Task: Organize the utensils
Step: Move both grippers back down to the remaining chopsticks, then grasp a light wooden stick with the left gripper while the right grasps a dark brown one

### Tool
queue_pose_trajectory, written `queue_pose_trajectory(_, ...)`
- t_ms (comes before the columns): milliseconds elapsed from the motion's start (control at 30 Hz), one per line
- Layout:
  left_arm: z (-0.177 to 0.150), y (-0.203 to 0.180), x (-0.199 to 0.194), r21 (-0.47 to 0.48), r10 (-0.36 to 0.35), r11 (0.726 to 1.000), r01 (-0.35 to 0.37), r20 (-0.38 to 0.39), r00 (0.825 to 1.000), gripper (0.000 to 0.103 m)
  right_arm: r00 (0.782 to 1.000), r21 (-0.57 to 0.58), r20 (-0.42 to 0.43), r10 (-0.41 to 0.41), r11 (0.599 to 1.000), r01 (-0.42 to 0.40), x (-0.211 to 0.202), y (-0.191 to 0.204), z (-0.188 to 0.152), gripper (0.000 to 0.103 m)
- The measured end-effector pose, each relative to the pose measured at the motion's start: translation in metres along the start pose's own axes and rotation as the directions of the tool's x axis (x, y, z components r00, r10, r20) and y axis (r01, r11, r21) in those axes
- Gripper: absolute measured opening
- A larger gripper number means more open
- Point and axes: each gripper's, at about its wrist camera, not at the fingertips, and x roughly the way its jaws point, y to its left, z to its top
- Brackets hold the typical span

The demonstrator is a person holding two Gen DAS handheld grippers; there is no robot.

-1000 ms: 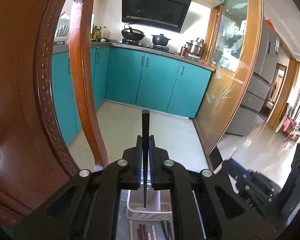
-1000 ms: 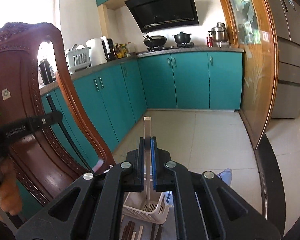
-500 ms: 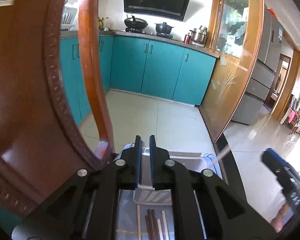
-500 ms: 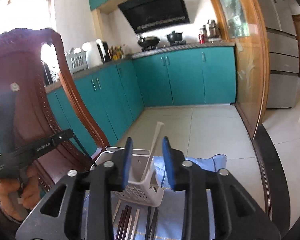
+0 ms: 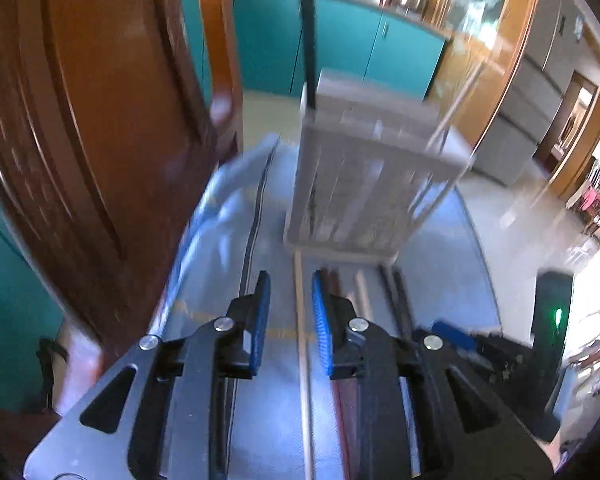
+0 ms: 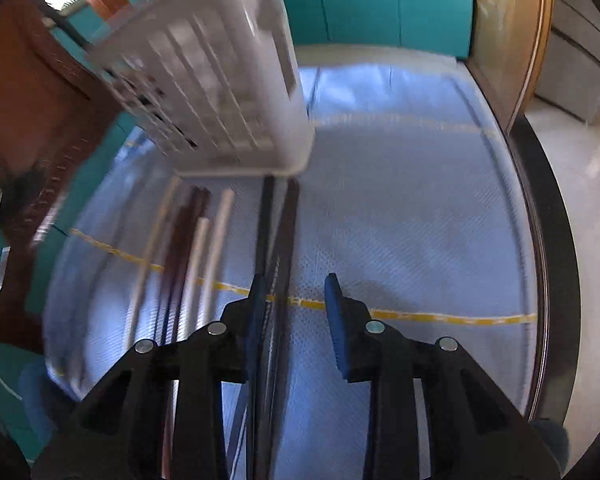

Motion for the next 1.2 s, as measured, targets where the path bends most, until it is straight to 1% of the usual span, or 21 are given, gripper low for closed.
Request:
queue_pose_trajectory(33,-0.007,0.001,0.006,0.005,0.017,1.0,-0.016,-0.021,1.0,0.022,1.0,-0.02,-0.006,-0.018,1.0,0.018,0.002,0.004,0.0,0.031)
queue_pose_trajectory(100,-0.013,0.001,0.013,0.006,0.021,1.0,-0.02,-0.043,0.999,0.022,0.998,-0.052,-0.009,-0.063,0.997,0.062,0.005,0.011,0.0,0.028)
queue_pose_trajectory(167,-0.017,0.002,0.019,0.01,0.025,1.0,-0.024,-0.061,0.998,0.022,0.996,-0.083,-0.015,-0.091,0.993,0.09,0.004,0.016,0.0,0.018)
queue_pose_trajectory(200,-0.019,0.002,0.023,0.014,0.027,1.0,-0.026,-0.072,0.997,0.022,0.995,-0.085,-0.02,-0.101,0.991,0.099,0.003,0.017,-0.002,0.008)
queue_pose_trajectory(233,-0.02,0.002,0.025,0.015,0.026,1.0,-0.025,-0.079,0.997,0.022,0.995,-0.075,-0.023,-0.101,0.992,0.099,0.002,0.013,-0.002,0.008)
queue_pose_trajectory(333,-0.018,0.0,0.036,0.022,0.02,1.0,-0.017,-0.109,0.994,0.025,0.996,0.005,-0.032,-0.085,0.996,0.086,-0.006,-0.001,-0.011,0.007)
queue_pose_trajectory(433,-0.017,-0.007,0.047,0.03,0.009,1.0,-0.005,-0.129,0.992,0.029,0.998,0.103,-0.036,-0.043,0.994,0.047,-0.013,-0.017,-0.019,0.007)
queue_pose_trajectory(500,-0.018,-0.01,0.056,0.035,0.009,0.999,-0.004,-0.137,0.991,0.03,0.999,0.119,-0.029,-0.016,0.993,0.019,-0.018,-0.026,-0.022,0.007)
queue_pose_trajectory(533,-0.017,-0.011,0.061,0.039,0.015,0.999,-0.01,-0.141,0.99,0.03,0.999,0.117,-0.029,-0.015,0.993,0.018,-0.02,-0.026,-0.021,0.007)
queue_pose_trajectory(567,-0.016,-0.015,0.067,0.047,0.025,0.999,-0.018,-0.146,0.989,0.03,0.999,0.108,-0.028,-0.019,0.994,0.022,-0.021,-0.026,-0.022,0.007)
queue_pose_trajectory(700,-0.016,-0.021,0.085,0.08,0.063,0.996,-0.051,-0.164,0.984,0.03,0.998,0.057,-0.017,-0.061,0.996,0.062,-0.021,-0.018,-0.017,0.014)
queue_pose_trajectory(800,-0.019,-0.025,0.098,0.098,0.095,0.992,-0.078,-0.183,0.978,0.03,0.995,0.023,-0.008,-0.1,0.995,0.1,-0.018,-0.013,-0.012,0.015)
queue_pose_trajectory(867,-0.02,-0.026,0.099,0.108,0.104,0.99,-0.087,-0.168,0.98,0.03,0.993,0.01,-0.007,-0.117,0.993,0.117,-0.015,-0.011,-0.01,0.015)
queue_pose_trajectory(967,-0.021,-0.028,0.101,0.118,0.11,0.989,-0.091,-0.166,0.98,0.03,0.989,-0.015,0.005,-0.147,0.989,0.148,-0.008,-0.007,-0.004,0.017)
queue_pose_trajectory(1133,-0.017,-0.033,0.104,0.132,0.127,0.986,-0.105,-0.17,0.977,0.032,0.982,-0.051,0.02,-0.185,0.981,0.186,0.001,0.0,0.004,0.025)
queue_pose_trajectory(1200,-0.014,-0.039,0.105,0.14,0.137,0.984,-0.113,-0.172,0.975,0.032,0.979,-0.062,0.027,-0.2,0.978,0.201,0.004,0.001,0.007,0.027)
